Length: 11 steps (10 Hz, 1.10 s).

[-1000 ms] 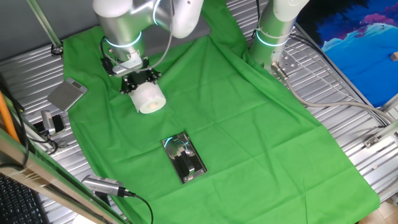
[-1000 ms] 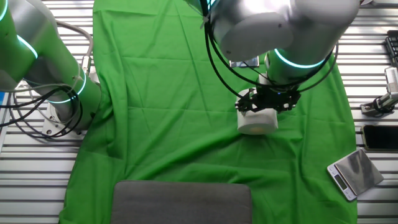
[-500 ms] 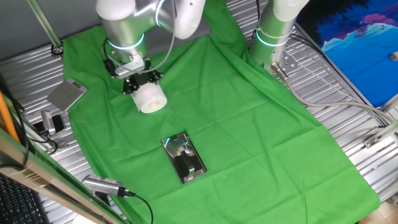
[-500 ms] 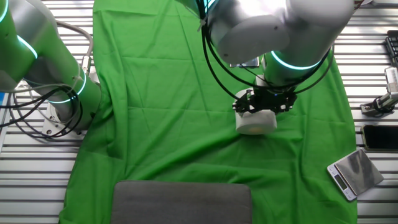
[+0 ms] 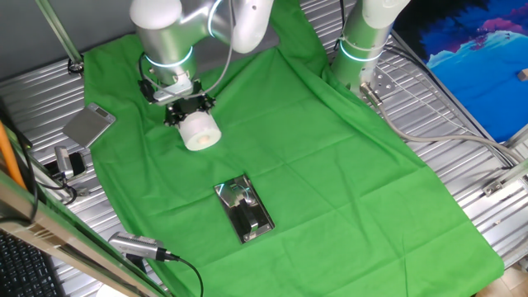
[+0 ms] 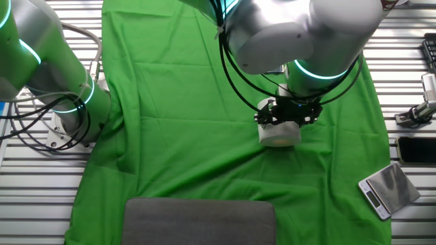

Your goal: Put the toilet paper on its holder

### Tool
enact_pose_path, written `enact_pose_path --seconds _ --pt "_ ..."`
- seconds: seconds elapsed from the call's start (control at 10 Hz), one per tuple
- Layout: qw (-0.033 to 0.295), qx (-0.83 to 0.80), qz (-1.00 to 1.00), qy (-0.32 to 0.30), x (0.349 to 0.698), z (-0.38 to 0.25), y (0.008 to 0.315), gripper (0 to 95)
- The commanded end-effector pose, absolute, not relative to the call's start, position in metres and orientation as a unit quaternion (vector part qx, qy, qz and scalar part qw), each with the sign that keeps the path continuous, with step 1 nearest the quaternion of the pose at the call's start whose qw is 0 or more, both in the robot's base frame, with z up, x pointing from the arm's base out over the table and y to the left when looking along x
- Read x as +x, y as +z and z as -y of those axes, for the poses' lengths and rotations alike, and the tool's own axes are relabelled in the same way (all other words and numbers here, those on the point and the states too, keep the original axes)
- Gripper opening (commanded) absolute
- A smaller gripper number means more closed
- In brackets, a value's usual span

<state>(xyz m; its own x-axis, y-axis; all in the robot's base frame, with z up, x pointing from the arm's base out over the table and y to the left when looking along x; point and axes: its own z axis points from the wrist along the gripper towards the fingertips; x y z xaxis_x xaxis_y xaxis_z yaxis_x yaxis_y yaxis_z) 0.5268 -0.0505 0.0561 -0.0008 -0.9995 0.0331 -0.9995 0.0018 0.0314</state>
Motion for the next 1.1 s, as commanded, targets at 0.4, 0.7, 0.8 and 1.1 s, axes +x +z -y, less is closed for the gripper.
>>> enact_pose_path --seconds 0.4,0.7,0.8,1.1 --pt "0.028 0.694 0.719 0.004 0.526 0.049 0.068 0.0" --pt "0.026 0.688 0.725 -0.001 0.524 0.043 0.089 0.0" --pt "0.026 0.684 0.729 -0.001 0.523 0.038 0.098 0.0" --pt "0.026 0.680 0.733 -0.002 0.527 0.014 0.111 0.0"
